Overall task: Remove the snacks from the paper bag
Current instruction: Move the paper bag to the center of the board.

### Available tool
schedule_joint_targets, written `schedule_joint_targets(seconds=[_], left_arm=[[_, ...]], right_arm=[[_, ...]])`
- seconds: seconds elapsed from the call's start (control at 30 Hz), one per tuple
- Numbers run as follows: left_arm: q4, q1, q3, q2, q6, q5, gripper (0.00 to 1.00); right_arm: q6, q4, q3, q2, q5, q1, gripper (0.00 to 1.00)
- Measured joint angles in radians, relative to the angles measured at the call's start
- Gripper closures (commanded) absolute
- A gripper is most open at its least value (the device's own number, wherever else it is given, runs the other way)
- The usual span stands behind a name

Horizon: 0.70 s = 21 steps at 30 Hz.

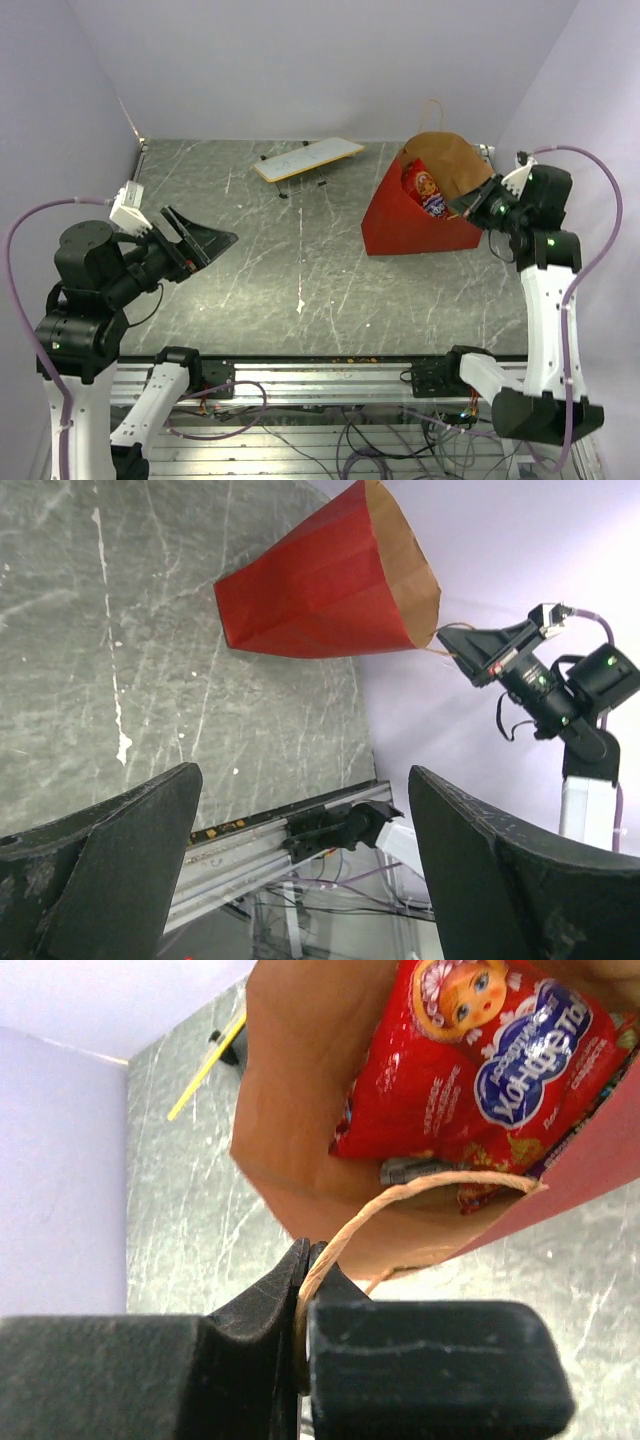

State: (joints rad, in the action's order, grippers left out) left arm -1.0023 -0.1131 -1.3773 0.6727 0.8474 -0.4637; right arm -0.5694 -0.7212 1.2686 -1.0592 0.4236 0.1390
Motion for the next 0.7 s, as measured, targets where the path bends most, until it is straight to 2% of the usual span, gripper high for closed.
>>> schedule_joint_targets(seconds=[0.13, 0.3, 0.53, 0.63, 0.7], left_arm=[[0.053, 0.0, 0.037, 0.023, 0.034, -0.037, 0.05], [0.157, 0.0, 0.098, 0.066, 0.08, -0.075, 0.05], [0.368, -0.016, 0.132, 0.244, 0.147, -0.103, 0.05], [0.447, -0.087, 0.107, 0.35, 0.156, -0.07, 0.05], [0.498, -0.194, 0.07, 0.438, 0.155, -0.015, 0.05]], right_arm=[[0.006, -0.069, -0.047, 0.106, 0.008, 0.0, 1.0], [0.013, -0.138, -0.051, 0.163, 0.005, 0.0, 1.0], [0.031, -0.225, -0.027, 0.19, 0.003, 0.0, 1.0], [0.058, -0.282, -0.004, 0.197, -0.013, 0.0, 1.0], [0.082, -0.335, 0.011, 0.214, -0.036, 0.0, 1.0]])
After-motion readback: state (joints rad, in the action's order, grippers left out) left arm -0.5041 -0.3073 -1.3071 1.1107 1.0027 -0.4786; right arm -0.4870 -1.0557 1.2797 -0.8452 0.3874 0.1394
